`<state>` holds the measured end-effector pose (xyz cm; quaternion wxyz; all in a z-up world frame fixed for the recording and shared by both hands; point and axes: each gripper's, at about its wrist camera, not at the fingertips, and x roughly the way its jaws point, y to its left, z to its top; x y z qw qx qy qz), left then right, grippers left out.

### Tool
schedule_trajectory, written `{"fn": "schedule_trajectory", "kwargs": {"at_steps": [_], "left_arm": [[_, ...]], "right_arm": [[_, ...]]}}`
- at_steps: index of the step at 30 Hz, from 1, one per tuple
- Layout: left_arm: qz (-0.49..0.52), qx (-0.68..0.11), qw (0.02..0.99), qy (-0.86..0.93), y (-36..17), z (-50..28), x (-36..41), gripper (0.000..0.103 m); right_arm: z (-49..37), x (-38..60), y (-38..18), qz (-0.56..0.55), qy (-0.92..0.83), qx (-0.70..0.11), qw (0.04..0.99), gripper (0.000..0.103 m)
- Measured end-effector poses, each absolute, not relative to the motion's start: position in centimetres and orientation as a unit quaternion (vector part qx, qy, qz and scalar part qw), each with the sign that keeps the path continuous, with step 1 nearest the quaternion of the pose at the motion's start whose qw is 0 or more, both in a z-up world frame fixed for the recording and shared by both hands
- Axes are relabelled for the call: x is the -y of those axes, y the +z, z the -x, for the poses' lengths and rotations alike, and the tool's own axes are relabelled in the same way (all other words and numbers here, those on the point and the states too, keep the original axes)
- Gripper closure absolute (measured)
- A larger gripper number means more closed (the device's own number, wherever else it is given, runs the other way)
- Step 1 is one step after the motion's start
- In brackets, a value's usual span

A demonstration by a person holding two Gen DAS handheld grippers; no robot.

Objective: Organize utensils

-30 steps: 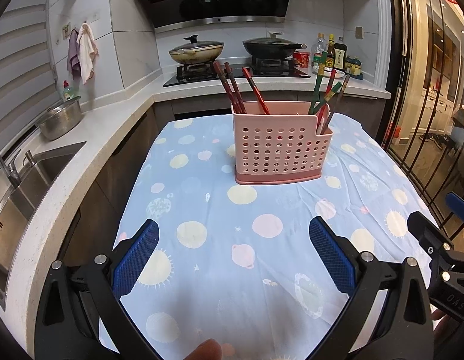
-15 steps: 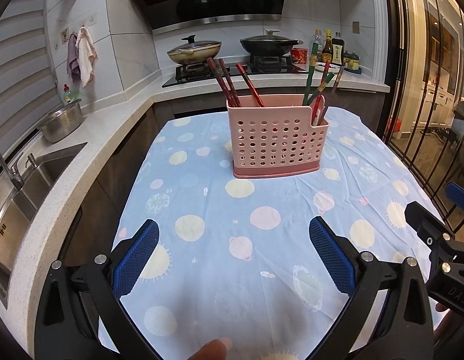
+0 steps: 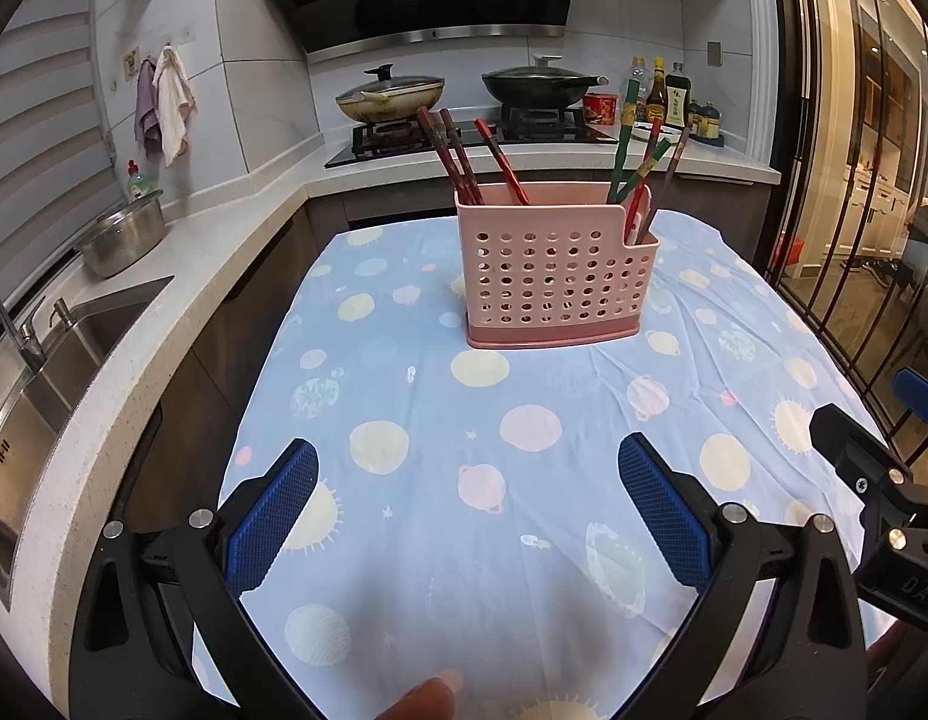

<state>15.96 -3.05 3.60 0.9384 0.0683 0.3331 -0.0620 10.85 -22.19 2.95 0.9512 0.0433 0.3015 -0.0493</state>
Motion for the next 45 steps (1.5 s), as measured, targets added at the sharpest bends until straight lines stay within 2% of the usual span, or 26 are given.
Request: {"fn": "schedule_trajectory", "kwargs": {"at_steps": [45], "left_arm": [[-0.054, -0.339, 0.938, -0.055, 2.68, -16.38, 2.41, 0.007]], "right_arm": [[-11.47, 22.05, 2.32, -0.034, -0.056, -0.313, 0.947, 0.007]]}}
